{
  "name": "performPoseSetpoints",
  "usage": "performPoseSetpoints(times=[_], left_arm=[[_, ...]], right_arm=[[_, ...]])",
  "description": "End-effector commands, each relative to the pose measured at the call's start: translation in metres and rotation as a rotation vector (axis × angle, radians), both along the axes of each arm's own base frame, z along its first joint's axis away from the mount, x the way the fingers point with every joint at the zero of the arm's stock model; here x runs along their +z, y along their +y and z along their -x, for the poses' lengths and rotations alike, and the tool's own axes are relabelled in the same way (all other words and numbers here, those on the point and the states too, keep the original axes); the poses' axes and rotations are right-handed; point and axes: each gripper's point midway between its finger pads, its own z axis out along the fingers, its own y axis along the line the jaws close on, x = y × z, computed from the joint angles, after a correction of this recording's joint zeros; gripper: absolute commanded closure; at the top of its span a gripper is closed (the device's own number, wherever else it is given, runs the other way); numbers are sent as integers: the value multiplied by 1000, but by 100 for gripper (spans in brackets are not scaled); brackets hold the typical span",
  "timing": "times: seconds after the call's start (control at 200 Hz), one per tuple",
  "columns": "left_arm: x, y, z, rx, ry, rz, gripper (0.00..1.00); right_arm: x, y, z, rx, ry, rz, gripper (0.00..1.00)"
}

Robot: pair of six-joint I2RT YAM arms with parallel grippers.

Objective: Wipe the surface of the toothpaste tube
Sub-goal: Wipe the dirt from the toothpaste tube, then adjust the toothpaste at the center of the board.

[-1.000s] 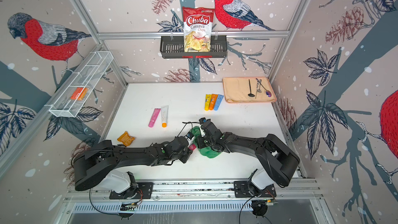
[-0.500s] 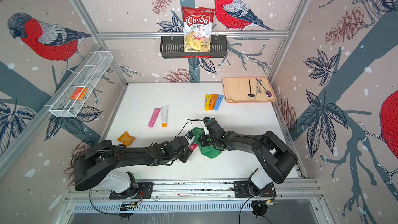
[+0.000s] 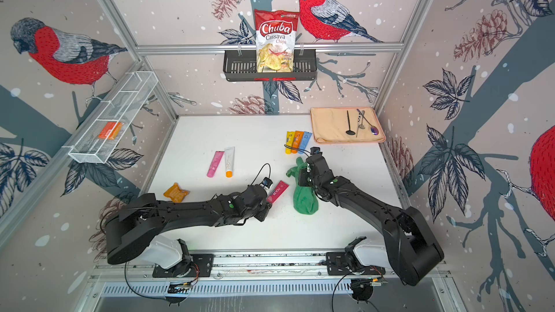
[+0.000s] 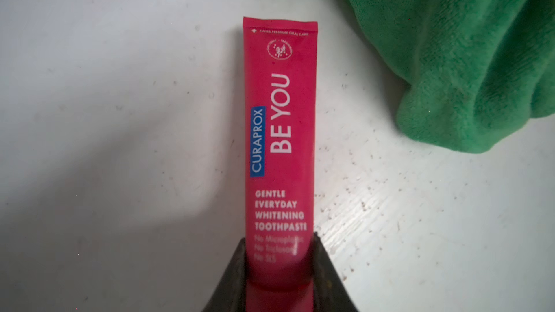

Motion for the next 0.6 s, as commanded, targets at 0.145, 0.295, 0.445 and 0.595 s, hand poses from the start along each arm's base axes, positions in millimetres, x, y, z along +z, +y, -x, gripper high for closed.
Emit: performPoseSetpoints(times=[0.145,0.295,0.445,0.595], left_arm=[[42,-22,7,-61,77,146,27],[48,-9,-6,-19,129,158,22],[31,-7,-10,-18,261,162,17],[18,-27,-4,-78,365,220,24]], right_arm=[[-4,-35,0,-59,-45,-78,91],[-8,-32,-1,-47,-41,-102,90],[-11,-36,0,-64,-56,-108,89],[-17,-39,-1,-79,-59,-114,90]])
